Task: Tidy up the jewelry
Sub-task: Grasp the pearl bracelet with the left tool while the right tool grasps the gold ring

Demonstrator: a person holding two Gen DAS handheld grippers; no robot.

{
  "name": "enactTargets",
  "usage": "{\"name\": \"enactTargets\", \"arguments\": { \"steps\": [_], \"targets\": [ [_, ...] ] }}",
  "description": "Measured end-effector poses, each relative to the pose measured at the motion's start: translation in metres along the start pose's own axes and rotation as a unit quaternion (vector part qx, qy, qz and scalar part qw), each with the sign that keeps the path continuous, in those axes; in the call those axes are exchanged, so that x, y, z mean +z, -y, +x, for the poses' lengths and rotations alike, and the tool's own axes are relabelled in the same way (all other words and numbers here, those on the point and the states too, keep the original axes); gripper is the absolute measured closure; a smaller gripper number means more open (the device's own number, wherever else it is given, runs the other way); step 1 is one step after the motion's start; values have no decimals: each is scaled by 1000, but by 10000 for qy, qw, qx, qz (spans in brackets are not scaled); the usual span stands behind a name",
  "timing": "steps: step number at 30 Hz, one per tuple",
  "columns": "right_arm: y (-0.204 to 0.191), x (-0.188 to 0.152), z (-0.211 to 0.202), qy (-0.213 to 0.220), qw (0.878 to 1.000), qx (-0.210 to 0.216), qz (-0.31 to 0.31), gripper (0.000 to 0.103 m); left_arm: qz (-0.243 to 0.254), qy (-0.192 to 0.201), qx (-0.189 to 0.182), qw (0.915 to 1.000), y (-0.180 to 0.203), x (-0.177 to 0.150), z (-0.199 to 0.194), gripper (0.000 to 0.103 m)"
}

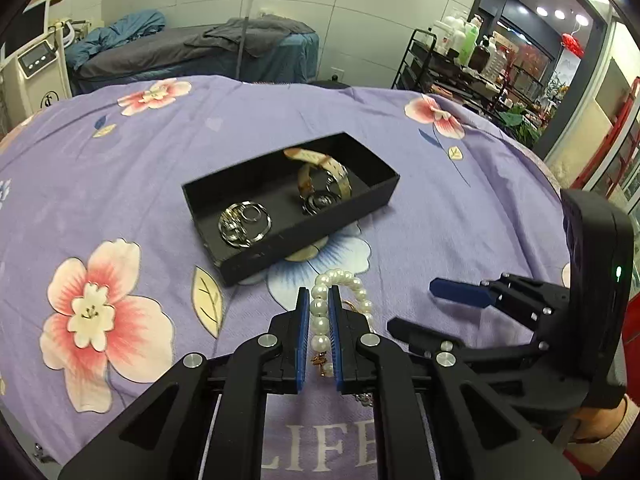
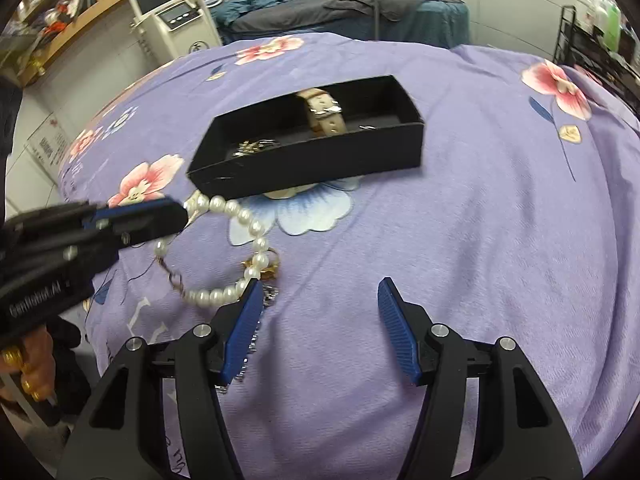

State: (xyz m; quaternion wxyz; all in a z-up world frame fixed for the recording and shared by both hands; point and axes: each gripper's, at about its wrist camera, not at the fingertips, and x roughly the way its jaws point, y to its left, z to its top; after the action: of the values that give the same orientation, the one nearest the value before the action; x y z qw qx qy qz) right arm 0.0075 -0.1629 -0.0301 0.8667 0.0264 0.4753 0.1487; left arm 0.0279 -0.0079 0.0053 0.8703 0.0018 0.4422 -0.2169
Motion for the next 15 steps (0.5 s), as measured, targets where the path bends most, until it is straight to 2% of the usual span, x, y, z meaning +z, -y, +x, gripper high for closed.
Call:
{"name": "enactTargets", "arguments": {
  "steps": [5, 15],
  "targets": [
    [-11, 6, 10, -101, 9998, 127, -121, 43, -89, 110, 119, 9998, -11, 5, -9, 94],
    [-32, 17, 32, -335, 9990, 153, -252, 45, -245, 12, 302, 9992, -33, -3, -7, 94]
  ]
}}
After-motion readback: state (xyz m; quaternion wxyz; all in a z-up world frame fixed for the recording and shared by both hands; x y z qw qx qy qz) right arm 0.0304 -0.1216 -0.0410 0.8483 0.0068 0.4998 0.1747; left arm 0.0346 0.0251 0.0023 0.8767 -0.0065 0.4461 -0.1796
